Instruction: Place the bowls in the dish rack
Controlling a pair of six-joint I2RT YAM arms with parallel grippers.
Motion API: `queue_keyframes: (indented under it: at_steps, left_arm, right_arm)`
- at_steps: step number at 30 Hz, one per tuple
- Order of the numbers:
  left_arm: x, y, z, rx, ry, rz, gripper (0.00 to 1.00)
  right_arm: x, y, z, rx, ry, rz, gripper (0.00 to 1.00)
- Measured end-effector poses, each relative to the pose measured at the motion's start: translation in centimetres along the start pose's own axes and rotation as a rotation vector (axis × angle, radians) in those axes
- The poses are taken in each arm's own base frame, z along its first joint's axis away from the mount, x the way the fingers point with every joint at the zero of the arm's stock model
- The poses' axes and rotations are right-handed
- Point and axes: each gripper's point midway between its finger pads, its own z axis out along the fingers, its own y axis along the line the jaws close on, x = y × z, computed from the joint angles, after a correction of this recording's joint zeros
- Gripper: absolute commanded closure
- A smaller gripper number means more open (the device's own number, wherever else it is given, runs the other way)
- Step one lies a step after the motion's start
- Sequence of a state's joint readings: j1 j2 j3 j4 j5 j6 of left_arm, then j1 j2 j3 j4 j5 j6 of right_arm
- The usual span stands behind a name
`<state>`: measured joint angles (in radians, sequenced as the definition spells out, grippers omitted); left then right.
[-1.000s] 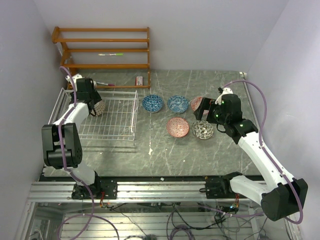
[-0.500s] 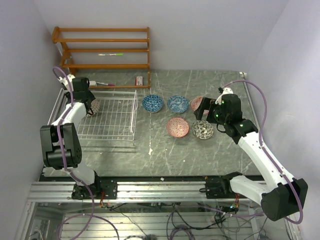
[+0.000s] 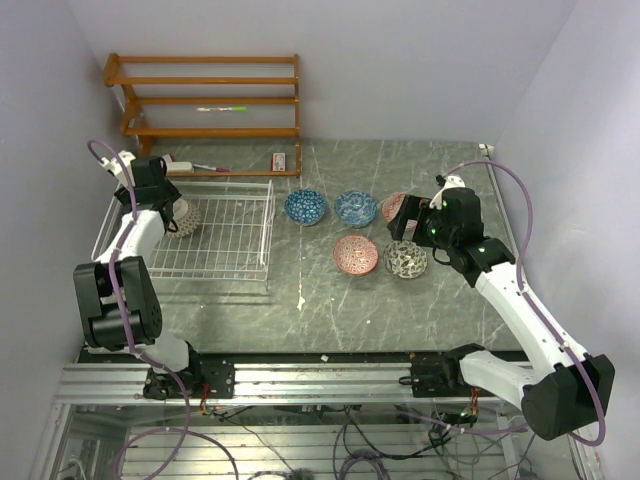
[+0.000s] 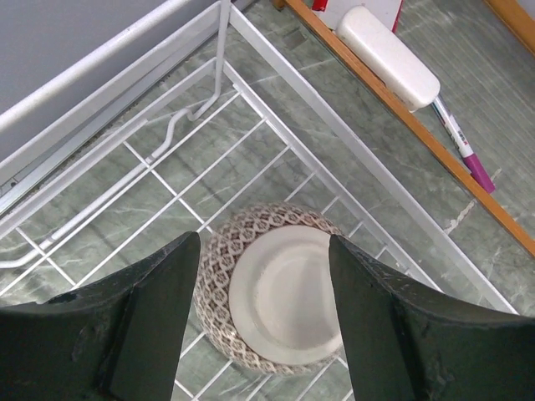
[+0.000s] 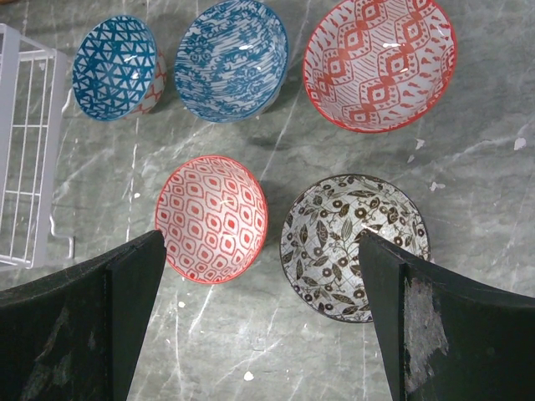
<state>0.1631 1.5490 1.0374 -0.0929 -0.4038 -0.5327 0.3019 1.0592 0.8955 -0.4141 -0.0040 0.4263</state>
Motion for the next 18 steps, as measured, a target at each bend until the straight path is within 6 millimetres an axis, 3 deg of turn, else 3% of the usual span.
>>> queue_keyframes:
  at_steps: [10,14,18]
  left_arm:
    - [1.0,-1.6,-0.8,0.062,0.019,0.041,0.06]
    - [0.5,-4.4,-3.6,0.152,-0.009,0.086,0.08]
    - [0.6,-8.7,-7.5,0.282,-0.039,0.152,0.12]
  right_arm:
    - [-0.1,0.1,-0.3,-0.003,-0.007,0.002,0.00]
    - [-0.1,0.1,-0.5,-0.007,-0.014,0.004,0.00]
    - [0.7,-0.2,-0.3,-0.004,0.000,0.005,0.00]
